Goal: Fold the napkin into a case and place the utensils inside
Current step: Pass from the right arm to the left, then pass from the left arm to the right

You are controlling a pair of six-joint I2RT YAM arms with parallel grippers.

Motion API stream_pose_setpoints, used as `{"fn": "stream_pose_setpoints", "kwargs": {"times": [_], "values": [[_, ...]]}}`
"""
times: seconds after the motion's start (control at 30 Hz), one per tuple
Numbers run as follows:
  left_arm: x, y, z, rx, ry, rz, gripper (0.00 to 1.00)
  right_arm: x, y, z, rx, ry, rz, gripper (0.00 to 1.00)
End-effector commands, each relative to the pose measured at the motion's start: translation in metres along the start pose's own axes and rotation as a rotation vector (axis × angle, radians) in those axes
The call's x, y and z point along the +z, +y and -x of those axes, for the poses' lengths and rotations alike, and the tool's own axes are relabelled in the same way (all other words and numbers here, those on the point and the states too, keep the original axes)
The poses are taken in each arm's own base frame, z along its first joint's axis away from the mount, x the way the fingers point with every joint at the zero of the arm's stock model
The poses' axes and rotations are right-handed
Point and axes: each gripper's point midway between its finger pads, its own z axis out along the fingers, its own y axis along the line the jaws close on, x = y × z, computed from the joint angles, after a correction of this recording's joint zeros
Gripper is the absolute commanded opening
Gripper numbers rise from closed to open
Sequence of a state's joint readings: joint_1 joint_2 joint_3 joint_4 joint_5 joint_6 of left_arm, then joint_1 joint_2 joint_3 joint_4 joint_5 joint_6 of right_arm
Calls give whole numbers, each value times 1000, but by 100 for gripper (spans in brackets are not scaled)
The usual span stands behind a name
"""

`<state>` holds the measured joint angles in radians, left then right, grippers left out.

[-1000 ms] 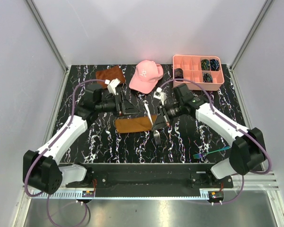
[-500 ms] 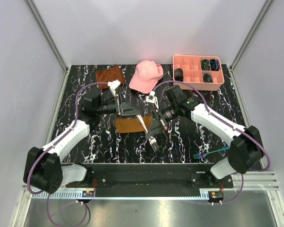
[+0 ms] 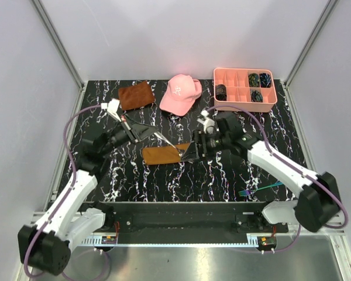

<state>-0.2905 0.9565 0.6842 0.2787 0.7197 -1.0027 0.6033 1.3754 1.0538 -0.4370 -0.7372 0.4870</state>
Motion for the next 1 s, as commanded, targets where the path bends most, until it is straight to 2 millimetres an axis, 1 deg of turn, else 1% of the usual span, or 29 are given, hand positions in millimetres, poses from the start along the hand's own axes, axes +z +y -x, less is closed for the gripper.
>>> {"fn": "stream_pose_setpoints", "kwargs": {"times": [0.0, 0.03, 0.07, 0.1, 0.13, 0.2, 0.3, 0.33, 0.37, 0.4, 0.47, 0.57, 0.63, 0.67, 0.73, 0.77, 0.83, 0.87, 0.97], "values": [[-15, 14, 33, 22, -227, 153, 0, -9, -8, 32, 170, -328, -12, 77], [-15, 15, 32, -2, -230, 155, 0, -10, -6, 35, 156, -360, 9, 78], [-17, 20, 29, -29, -241, 166, 0, -14, 2, 38, 126, -393, 44, 78], [-18, 20, 30, -63, -260, 158, 0, -17, 5, 41, 109, -420, 59, 77], [-20, 29, 29, -86, -284, 181, 0, -21, 7, 45, 93, -450, 64, 77], [-25, 25, 30, -99, -310, 167, 0, -29, 17, 50, 69, -507, 104, 75], [-27, 28, 28, -131, -326, 163, 0, -33, 25, 55, 65, -540, 150, 67], [-26, 29, 26, -138, -322, 162, 0, -31, 26, 54, 67, -530, 158, 59], [-26, 31, 25, -147, -323, 163, 0, -27, 24, 53, 75, -515, 167, 56], [-26, 27, 28, -152, -336, 142, 0, -25, 27, 54, 91, -511, 188, 53], [-26, 27, 27, -159, -338, 133, 0, -20, 25, 51, 100, -488, 196, 52], [-26, 27, 28, -157, -340, 139, 0, -18, 21, 48, 133, -496, 214, 52], [-27, 26, 29, -146, -345, 141, 0, -20, 17, 47, 137, -510, 185, 54], [-27, 25, 30, -140, -344, 142, 0, -19, 9, 43, 142, -498, 137, 58], [-28, 22, 31, -134, -345, 137, 0, -25, 3, 43, 144, -531, 89, 61], [-28, 23, 30, -133, -344, 138, 0, -26, 0, 41, 153, -530, 74, 62], [-28, 23, 30, -129, -344, 137, 0, -30, 0, 40, 161, -537, 65, 61], [-27, 23, 30, -130, -343, 138, 0, -28, 0, 39, 168, -527, 65, 58], [-27, 24, 30, -137, -347, 134, 0, -26, 6, 37, 167, -500, 107, 48]]}}
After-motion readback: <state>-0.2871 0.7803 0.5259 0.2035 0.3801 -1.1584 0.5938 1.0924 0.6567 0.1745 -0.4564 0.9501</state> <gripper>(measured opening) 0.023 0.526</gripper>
